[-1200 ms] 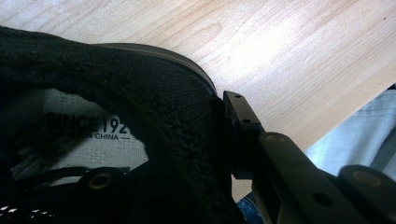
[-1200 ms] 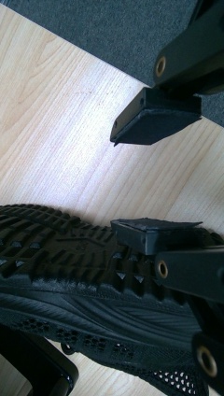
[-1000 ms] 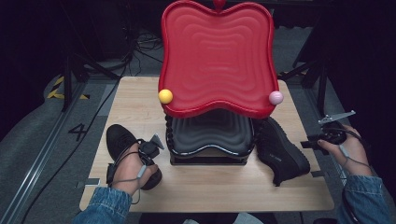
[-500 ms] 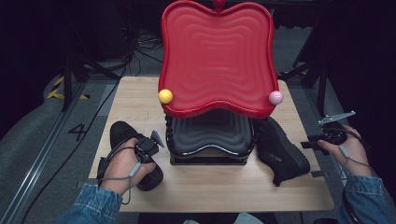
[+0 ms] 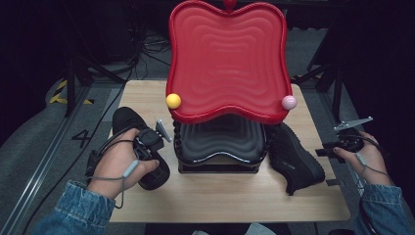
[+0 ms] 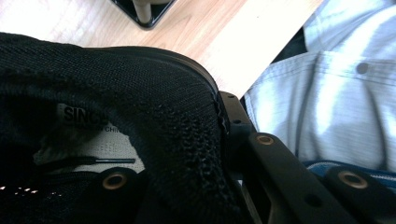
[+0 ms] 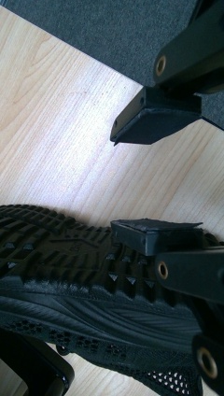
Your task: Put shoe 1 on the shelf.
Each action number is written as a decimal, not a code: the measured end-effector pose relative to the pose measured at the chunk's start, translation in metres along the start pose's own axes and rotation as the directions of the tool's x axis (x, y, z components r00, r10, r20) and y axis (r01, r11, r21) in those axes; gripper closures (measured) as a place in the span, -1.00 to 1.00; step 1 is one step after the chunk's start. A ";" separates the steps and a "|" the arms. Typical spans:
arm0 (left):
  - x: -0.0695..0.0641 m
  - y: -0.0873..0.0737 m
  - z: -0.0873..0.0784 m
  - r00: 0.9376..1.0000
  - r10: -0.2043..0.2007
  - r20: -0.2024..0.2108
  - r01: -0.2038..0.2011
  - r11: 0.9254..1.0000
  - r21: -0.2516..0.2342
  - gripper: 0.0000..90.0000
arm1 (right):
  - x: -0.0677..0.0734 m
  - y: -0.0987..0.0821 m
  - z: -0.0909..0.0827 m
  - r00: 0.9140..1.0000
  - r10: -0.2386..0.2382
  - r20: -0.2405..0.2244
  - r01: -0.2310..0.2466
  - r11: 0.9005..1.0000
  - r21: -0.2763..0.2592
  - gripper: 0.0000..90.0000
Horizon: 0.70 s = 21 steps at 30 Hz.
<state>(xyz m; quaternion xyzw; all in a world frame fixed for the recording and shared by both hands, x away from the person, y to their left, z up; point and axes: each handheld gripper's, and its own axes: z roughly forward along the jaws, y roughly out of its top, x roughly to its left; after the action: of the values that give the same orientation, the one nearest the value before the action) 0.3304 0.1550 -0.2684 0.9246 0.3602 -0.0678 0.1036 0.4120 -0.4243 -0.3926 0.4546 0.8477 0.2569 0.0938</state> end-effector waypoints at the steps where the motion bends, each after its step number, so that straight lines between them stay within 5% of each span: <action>1: 0.000 0.000 0.000 1.000 0.000 0.000 0.000 1.000 0.000 0.92 | 0.000 0.000 0.000 1.000 0.000 0.000 0.000 1.000 0.000 0.14; 11: -0.009 0.002 -0.026 0.996 0.088 -0.028 -0.087 0.995 0.046 0.92 | 0.000 -0.001 0.001 1.000 -0.001 0.004 0.001 1.000 0.008 0.14; 16: -0.015 0.003 -0.038 0.995 0.104 -0.009 -0.103 0.994 0.031 0.92 | 0.000 0.000 0.001 1.000 -0.003 0.004 0.003 1.000 0.010 0.14; 21: -0.019 0.004 -0.050 0.992 0.120 -0.037 -0.119 0.992 0.030 0.92 | -0.001 -0.001 0.000 1.000 -0.001 0.004 0.001 1.000 0.011 0.14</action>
<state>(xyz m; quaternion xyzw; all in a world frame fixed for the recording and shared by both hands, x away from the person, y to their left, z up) 0.3215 0.1514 -0.2155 0.9471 0.3050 -0.0484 0.0874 0.4117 -0.4253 -0.3937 0.4552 0.8491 0.2511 0.0934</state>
